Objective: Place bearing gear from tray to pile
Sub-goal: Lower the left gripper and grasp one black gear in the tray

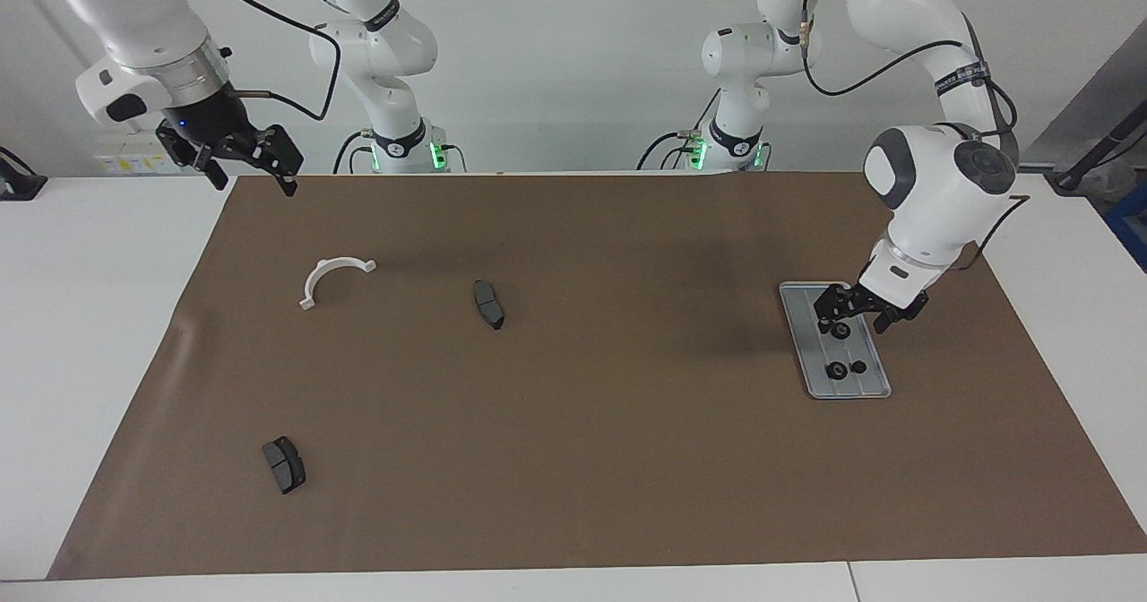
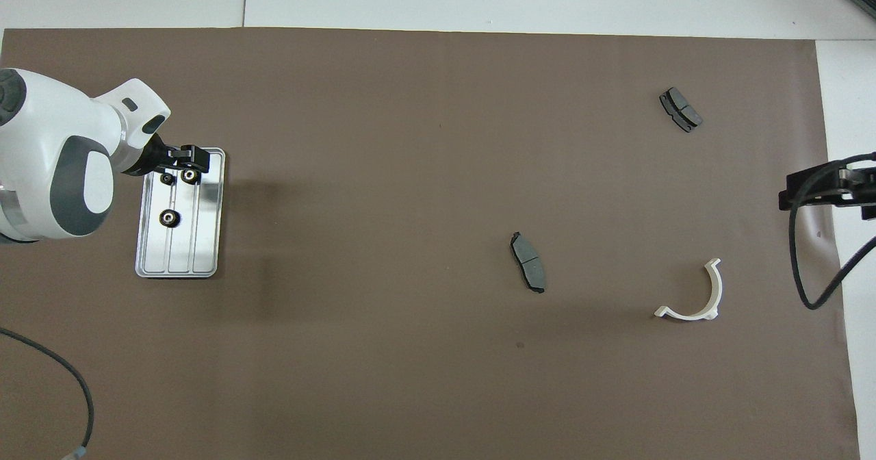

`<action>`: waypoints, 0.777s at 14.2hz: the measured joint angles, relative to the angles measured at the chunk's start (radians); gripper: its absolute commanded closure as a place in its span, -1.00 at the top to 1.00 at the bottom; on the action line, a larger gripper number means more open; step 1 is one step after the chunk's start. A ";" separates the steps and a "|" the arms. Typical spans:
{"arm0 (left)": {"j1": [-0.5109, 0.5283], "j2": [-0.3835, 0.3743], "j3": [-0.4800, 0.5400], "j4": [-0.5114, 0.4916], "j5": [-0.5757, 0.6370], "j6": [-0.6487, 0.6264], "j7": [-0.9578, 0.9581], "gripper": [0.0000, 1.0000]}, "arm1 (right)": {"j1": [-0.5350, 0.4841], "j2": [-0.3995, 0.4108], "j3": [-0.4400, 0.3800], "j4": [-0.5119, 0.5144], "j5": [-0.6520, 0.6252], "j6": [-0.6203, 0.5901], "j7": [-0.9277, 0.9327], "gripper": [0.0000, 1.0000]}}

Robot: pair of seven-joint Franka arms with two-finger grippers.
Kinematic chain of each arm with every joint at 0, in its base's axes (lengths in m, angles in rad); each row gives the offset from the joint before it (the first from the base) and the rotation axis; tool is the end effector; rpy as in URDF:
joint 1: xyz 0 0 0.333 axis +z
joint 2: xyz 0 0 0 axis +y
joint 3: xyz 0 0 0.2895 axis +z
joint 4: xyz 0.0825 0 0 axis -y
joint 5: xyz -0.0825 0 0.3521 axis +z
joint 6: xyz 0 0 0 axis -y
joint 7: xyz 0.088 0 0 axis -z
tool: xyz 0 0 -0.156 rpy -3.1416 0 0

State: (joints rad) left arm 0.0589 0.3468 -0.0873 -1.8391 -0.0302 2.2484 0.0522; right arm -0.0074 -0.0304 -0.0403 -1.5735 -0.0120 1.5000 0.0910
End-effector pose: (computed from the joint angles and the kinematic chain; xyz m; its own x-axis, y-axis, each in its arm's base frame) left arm 0.6086 -0.0174 0.2921 0.9964 -0.0545 0.0656 -0.0579 -0.9970 0.0509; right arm 0.5039 -0.0263 0.5574 0.9894 -0.1390 -0.0420 -0.1385 -0.9903 0.0147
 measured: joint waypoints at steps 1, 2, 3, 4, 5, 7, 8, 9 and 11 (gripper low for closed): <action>0.001 0.016 0.001 0.000 0.000 0.013 0.000 0.08 | 0.000 0.000 0.000 0.000 0.000 0.000 0.000 1.00; 0.002 0.025 0.002 0.000 0.000 0.019 0.000 0.08 | 0.000 0.000 0.000 0.000 0.000 0.000 0.000 1.00; 0.004 0.028 0.004 0.000 0.000 0.022 -0.001 0.08 | 0.000 0.000 0.000 0.000 0.000 0.000 0.000 1.00; 0.006 0.028 0.005 0.001 0.000 0.023 -0.001 0.08 | 0.000 0.000 0.000 0.000 0.000 0.000 0.000 1.00; 0.009 0.028 0.005 0.001 0.000 0.024 -0.001 0.10 | 0.000 0.000 0.000 0.000 0.000 0.000 0.000 1.00; 0.013 0.029 0.006 0.000 0.000 0.026 -0.002 0.17 | 0.000 0.000 0.000 0.000 0.000 0.000 0.000 1.00; 0.013 0.030 0.006 0.000 0.000 0.026 -0.003 0.21 | 0.000 0.000 0.000 0.000 0.000 0.000 0.000 1.00; 0.013 0.031 0.006 0.000 0.000 0.027 -0.004 0.26 | 0.000 0.000 0.000 0.000 0.000 0.000 0.000 1.00; 0.013 0.033 0.007 -0.001 0.000 0.038 -0.006 0.26 | 0.000 0.000 0.000 0.000 0.000 0.000 0.000 1.00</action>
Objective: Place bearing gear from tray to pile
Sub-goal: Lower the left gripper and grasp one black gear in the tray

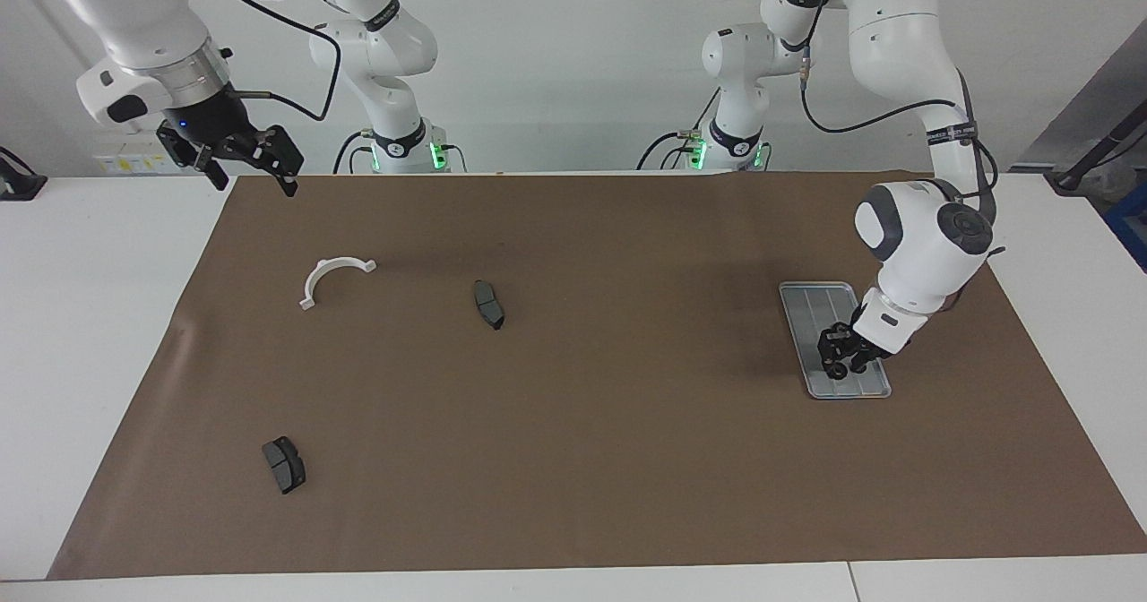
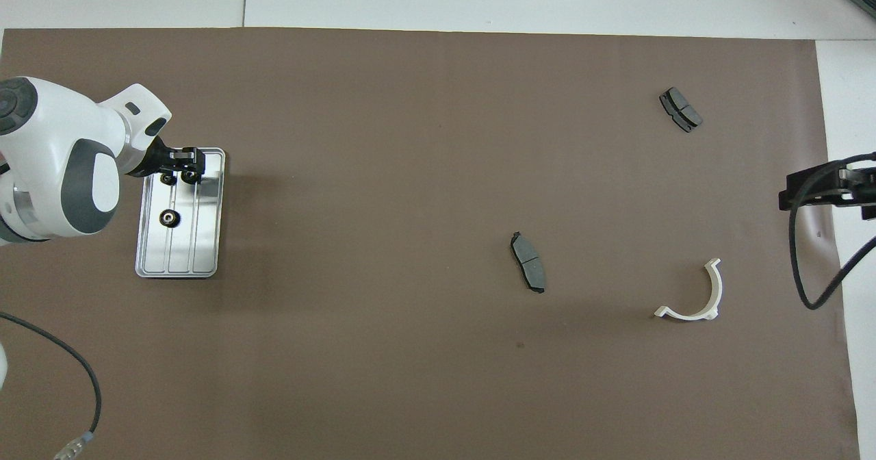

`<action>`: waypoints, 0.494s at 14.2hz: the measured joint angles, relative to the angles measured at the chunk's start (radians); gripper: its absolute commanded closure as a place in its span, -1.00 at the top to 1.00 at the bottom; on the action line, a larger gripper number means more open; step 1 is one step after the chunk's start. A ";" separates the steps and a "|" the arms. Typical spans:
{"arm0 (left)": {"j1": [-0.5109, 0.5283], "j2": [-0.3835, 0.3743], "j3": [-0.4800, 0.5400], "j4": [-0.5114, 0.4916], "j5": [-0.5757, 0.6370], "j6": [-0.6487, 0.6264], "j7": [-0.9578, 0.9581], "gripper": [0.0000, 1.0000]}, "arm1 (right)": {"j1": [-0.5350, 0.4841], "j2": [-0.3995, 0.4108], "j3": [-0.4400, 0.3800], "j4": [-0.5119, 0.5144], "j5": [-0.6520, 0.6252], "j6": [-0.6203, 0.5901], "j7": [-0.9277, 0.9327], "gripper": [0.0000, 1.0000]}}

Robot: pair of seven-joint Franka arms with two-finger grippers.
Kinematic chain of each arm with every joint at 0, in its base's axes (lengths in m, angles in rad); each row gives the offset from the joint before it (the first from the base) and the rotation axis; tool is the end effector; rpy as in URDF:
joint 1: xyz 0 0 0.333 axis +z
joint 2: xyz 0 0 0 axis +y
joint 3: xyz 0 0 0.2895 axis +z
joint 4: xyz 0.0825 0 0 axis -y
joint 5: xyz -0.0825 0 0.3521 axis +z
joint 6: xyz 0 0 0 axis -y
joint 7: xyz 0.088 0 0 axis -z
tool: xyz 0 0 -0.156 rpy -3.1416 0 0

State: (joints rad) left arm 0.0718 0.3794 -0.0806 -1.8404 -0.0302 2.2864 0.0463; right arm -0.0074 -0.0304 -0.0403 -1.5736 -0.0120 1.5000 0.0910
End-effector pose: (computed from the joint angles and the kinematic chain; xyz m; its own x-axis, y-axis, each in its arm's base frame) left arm 0.6125 -0.0054 0.2753 0.9972 -0.0275 0.0692 -0.0311 -0.9982 0.0507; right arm 0.5039 -0.0263 0.5574 0.9894 -0.1390 -0.0420 -0.1385 -0.9903 0.0147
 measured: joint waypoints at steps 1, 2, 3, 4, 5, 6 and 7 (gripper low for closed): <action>0.000 0.002 0.001 -0.003 0.000 0.011 -0.001 0.26 | 0.000 0.000 0.000 0.000 0.000 0.000 0.000 1.00; 0.000 0.003 0.001 -0.009 0.000 0.022 -0.001 0.26 | 0.000 0.000 0.000 0.000 0.000 0.000 0.000 1.00; 0.000 0.005 0.002 -0.014 0.000 0.031 -0.001 0.25 | 0.000 0.000 0.000 0.000 0.000 0.000 0.000 1.00; 0.000 0.007 0.002 -0.018 0.000 0.036 -0.001 0.25 | 0.000 0.000 0.000 0.000 0.000 0.000 0.000 1.00; 0.000 0.010 0.003 -0.021 0.000 0.041 -0.001 0.24 | 0.000 0.000 0.000 0.000 0.000 0.000 0.000 1.00; 0.000 0.014 0.003 -0.022 0.000 0.050 -0.001 0.23 | 0.000 0.000 0.000 0.000 0.000 0.000 0.000 1.00; 0.000 0.019 0.003 -0.022 0.000 0.057 -0.001 0.22 | 0.000 0.000 0.000 0.000 0.000 0.000 0.000 1.00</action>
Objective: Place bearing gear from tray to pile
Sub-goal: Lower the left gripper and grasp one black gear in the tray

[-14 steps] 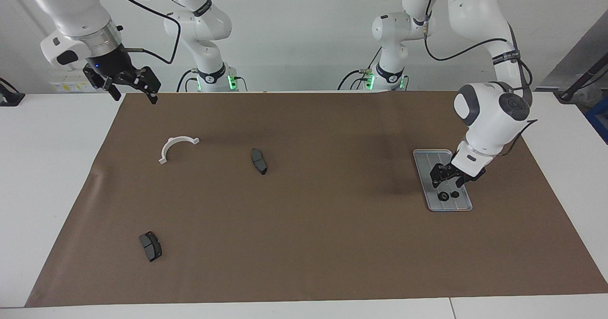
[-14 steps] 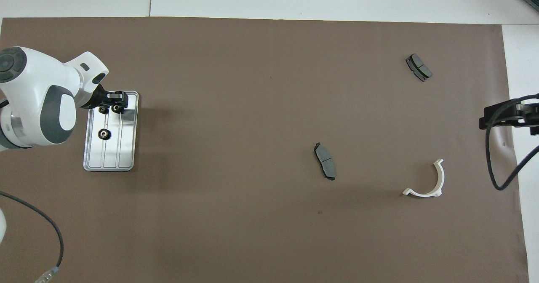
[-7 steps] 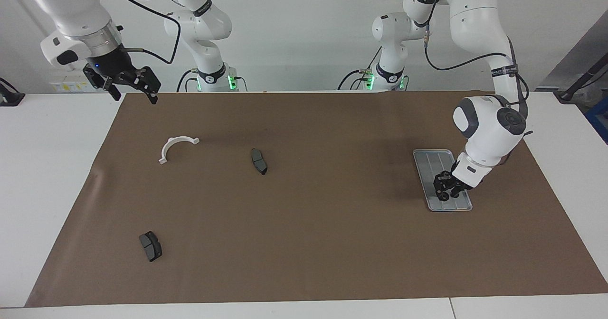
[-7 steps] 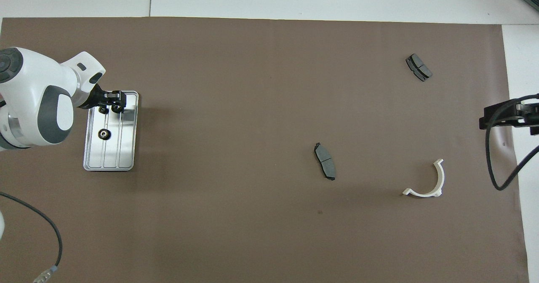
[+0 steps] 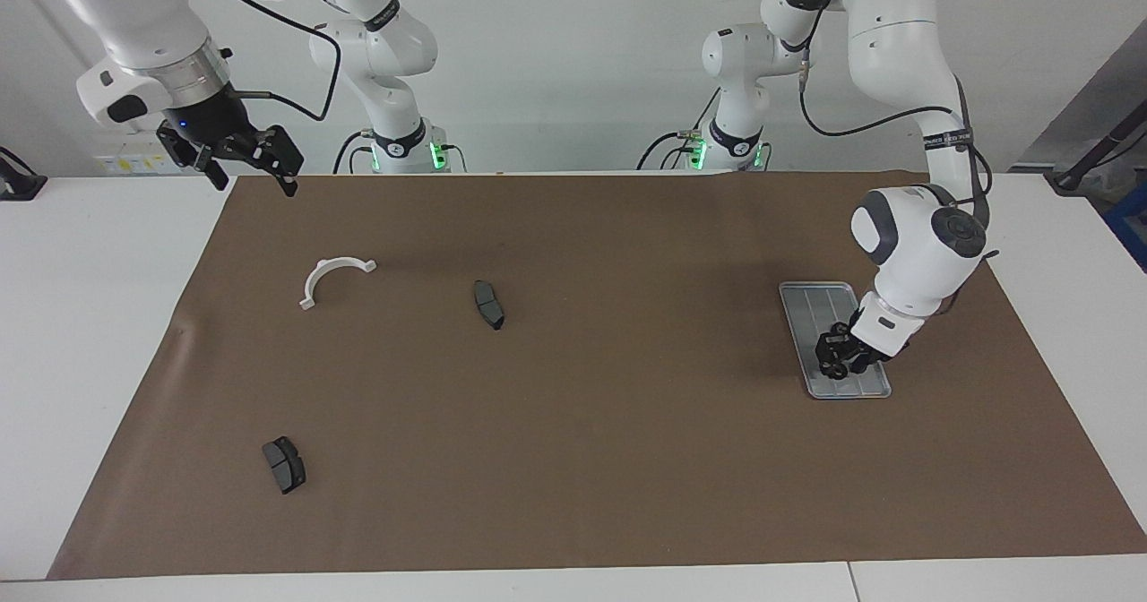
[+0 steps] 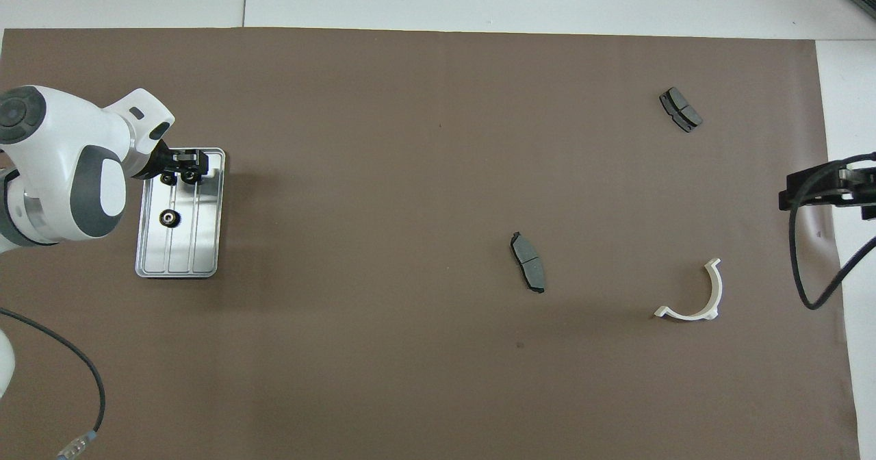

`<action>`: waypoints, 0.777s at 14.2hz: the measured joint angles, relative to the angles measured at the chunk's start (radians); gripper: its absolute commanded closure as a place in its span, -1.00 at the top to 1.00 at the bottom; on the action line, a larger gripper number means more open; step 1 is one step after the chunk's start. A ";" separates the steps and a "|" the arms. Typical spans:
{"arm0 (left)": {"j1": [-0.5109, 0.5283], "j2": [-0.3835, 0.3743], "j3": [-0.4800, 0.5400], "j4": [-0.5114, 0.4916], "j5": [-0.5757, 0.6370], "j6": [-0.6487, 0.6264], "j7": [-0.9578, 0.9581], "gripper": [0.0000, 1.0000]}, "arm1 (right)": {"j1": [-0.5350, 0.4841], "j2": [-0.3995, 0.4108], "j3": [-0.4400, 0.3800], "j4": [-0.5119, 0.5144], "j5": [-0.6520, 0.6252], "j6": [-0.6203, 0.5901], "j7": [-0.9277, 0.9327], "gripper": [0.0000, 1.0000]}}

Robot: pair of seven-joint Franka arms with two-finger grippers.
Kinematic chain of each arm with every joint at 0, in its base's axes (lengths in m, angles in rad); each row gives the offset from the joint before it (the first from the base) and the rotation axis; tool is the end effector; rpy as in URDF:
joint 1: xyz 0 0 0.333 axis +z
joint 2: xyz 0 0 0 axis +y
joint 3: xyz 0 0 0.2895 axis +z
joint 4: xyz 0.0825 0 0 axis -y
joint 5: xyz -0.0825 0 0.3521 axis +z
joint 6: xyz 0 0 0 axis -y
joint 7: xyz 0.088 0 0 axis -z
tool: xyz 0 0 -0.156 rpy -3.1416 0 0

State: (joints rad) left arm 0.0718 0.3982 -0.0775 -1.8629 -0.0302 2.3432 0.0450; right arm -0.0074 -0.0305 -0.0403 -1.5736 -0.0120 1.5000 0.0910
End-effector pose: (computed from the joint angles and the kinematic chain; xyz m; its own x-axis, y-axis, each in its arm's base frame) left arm 0.6129 -0.0035 0.2598 0.9962 -0.0210 0.0845 -0.0253 -0.9985 0.0496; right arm 0.5038 -0.0263 0.5575 0.9894 -0.1390 -0.0420 -0.1385 -0.9903 0.0146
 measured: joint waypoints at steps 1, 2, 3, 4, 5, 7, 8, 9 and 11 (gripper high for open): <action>0.000 0.004 0.000 0.000 0.000 0.004 0.000 0.21 | 0.000 0.000 0.000 0.000 0.000 0.000 0.000 1.00; 0.000 0.007 0.000 0.000 0.000 0.008 0.000 0.18 | 0.000 0.000 0.000 0.000 0.000 0.000 0.000 1.00; 0.000 0.009 0.000 -0.001 0.000 0.011 -0.001 0.16 | 0.000 0.000 0.000 0.000 0.000 0.000 0.000 1.00; 0.001 0.011 0.001 -0.002 0.000 0.014 -0.002 0.15 | 0.000 0.000 0.000 0.000 0.000 0.000 0.000 1.00; 0.003 0.012 0.002 -0.002 0.000 0.016 -0.002 0.14 | 0.000 0.000 0.000 -0.001 0.000 0.000 0.000 1.00; 0.008 0.014 0.003 -0.003 0.000 0.018 -0.003 0.09 | 0.000 0.000 0.000 -0.001 0.000 0.000 0.000 1.00; 0.010 0.014 0.003 -0.003 0.000 0.018 -0.003 0.08 | 0.000 0.000 0.000 -0.001 0.000 0.000 0.000 1.00; 0.011 0.015 0.003 -0.004 0.000 0.018 -0.003 0.06 | 0.000 0.000 0.000 -0.001 0.000 0.000 0.000 1.00; 0.012 0.017 0.003 -0.005 0.000 0.019 -0.003 0.01 | 0.000 0.000 0.000 -0.001 0.000 0.000 0.000 1.00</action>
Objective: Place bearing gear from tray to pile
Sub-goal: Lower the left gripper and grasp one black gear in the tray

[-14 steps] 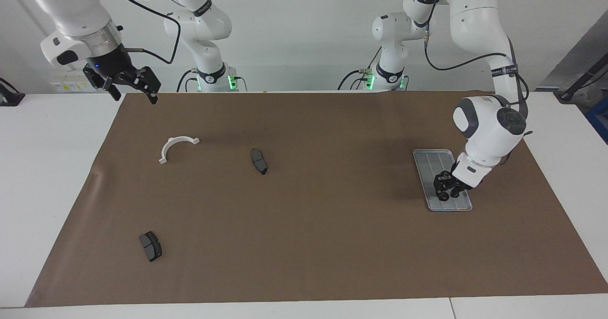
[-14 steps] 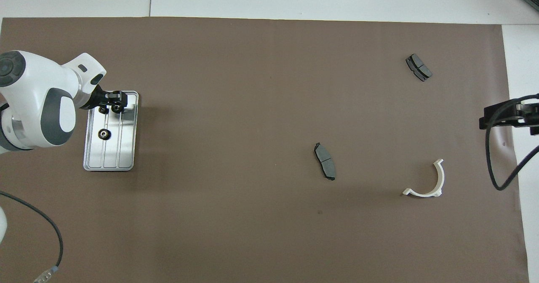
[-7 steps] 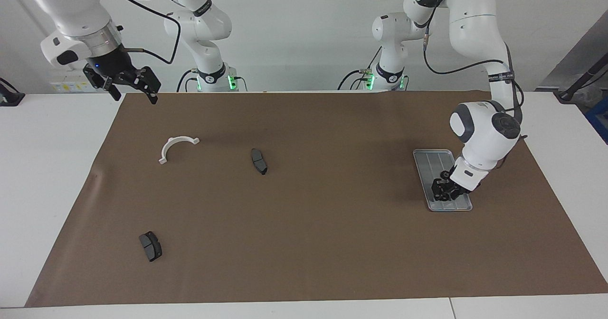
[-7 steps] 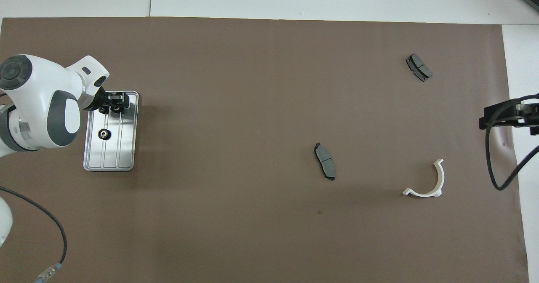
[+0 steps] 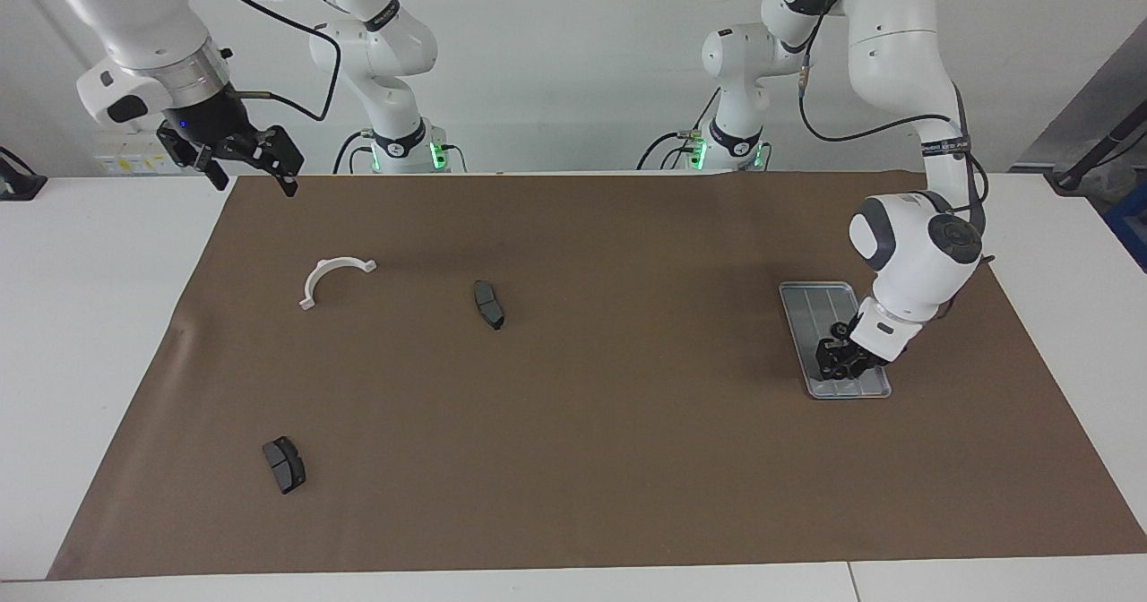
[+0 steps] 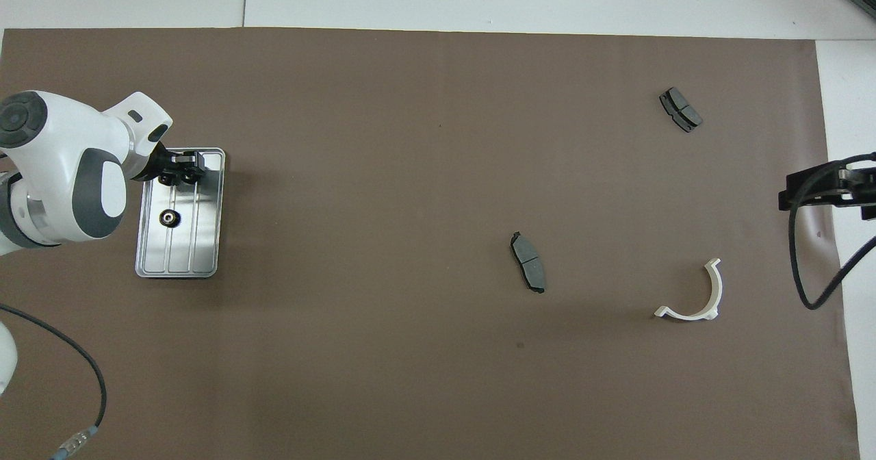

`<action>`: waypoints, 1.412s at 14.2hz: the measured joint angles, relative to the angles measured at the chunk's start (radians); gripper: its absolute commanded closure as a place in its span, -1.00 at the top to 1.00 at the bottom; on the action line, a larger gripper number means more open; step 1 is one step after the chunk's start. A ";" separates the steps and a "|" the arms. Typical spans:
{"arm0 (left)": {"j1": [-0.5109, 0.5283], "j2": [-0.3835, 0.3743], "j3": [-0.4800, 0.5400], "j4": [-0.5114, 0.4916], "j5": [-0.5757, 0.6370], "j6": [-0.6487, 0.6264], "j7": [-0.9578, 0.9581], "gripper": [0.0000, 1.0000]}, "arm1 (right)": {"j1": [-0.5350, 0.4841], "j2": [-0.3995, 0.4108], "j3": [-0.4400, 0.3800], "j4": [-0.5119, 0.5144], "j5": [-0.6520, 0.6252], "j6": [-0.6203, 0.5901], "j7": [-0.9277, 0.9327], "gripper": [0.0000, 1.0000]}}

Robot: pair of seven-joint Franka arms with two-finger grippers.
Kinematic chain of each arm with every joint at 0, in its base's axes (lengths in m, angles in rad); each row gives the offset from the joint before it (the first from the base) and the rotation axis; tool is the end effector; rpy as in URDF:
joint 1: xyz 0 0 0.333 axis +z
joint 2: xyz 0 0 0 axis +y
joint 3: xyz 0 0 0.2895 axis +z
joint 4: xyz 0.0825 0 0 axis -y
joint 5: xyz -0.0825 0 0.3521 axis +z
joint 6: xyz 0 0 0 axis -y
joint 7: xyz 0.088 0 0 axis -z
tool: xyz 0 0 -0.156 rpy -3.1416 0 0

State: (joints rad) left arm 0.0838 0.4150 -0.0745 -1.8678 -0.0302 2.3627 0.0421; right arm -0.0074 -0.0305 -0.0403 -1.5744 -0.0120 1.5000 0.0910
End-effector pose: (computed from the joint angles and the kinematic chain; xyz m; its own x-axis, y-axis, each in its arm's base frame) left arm 0.6129 0.0056 0.2493 0.9966 -0.0026 0.0821 -0.0067 -0.9988 0.0495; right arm 0.5038 -0.0263 0.5571 0.9894 -0.1390 -0.0427 -0.1385 -0.9903 0.0147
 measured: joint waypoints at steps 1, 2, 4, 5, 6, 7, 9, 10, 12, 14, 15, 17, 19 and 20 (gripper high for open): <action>0.000 0.001 0.000 -0.001 0.000 0.001 -0.002 -0.03 | 0.000 0.000 0.000 0.000 0.000 0.000 0.000 1.00; 0.000 0.002 0.000 -0.001 0.000 0.003 -0.007 -0.06 | 0.000 0.000 0.000 0.000 0.000 0.000 0.000 1.00; 0.000 0.002 0.000 -0.001 0.000 0.006 -0.012 -0.11 | 0.000 0.000 0.000 0.000 0.000 0.000 0.000 1.00; 0.000 0.002 0.000 -0.001 0.000 0.006 -0.013 -0.11 | 0.000 0.000 0.000 0.000 0.000 0.000 0.000 1.00; 0.000 0.002 0.000 -0.001 0.000 0.006 -0.013 -0.11 | 0.000 0.000 0.000 0.000 0.000 0.000 0.000 1.00; 0.000 0.002 0.000 -0.001 0.000 0.006 -0.013 -0.13 | 0.000 0.000 0.000 0.000 0.000 0.000 0.000 1.00; 0.000 0.002 0.000 -0.001 0.000 0.007 -0.014 -0.19 | 0.000 0.000 0.000 0.000 0.000 0.000 0.000 1.00; 0.000 0.001 0.000 -0.001 0.000 0.007 -0.014 -0.28 | 0.000 0.000 0.000 0.000 0.000 0.000 0.000 1.00; 0.000 0.001 0.000 -0.001 0.000 0.007 -0.014 -0.30 | 0.000 0.000 0.000 0.000 0.000 0.000 0.000 1.00; 0.000 0.001 0.000 -0.001 0.000 0.007 -0.014 -0.34 | 0.000 0.000 0.000 0.000 0.000 0.000 0.000 1.00; 0.000 0.001 0.000 -0.001 0.000 0.006 -0.014 -0.43 | 0.000 0.000 0.000 0.000 0.000 0.000 0.000 1.00; 0.000 0.001 0.000 -0.001 0.000 0.006 -0.014 -0.59 | 0.000 0.000 0.000 -0.001 0.000 0.000 0.000 1.00; 0.000 0.001 -0.001 0.000 0.000 0.006 -0.014 -0.71 | 0.000 0.000 0.000 -0.002 0.000 0.000 0.000 1.00; 0.000 0.001 -0.002 0.000 0.000 0.004 -0.014 -0.95 | 0.000 0.000 0.000 -0.002 0.000 0.000 0.000 1.00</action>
State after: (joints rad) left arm 0.0833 0.4157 -0.0769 -1.8673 -0.0301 2.3666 0.0281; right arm -0.0077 -0.0307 -0.0403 -1.5760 -0.0120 1.5000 0.0910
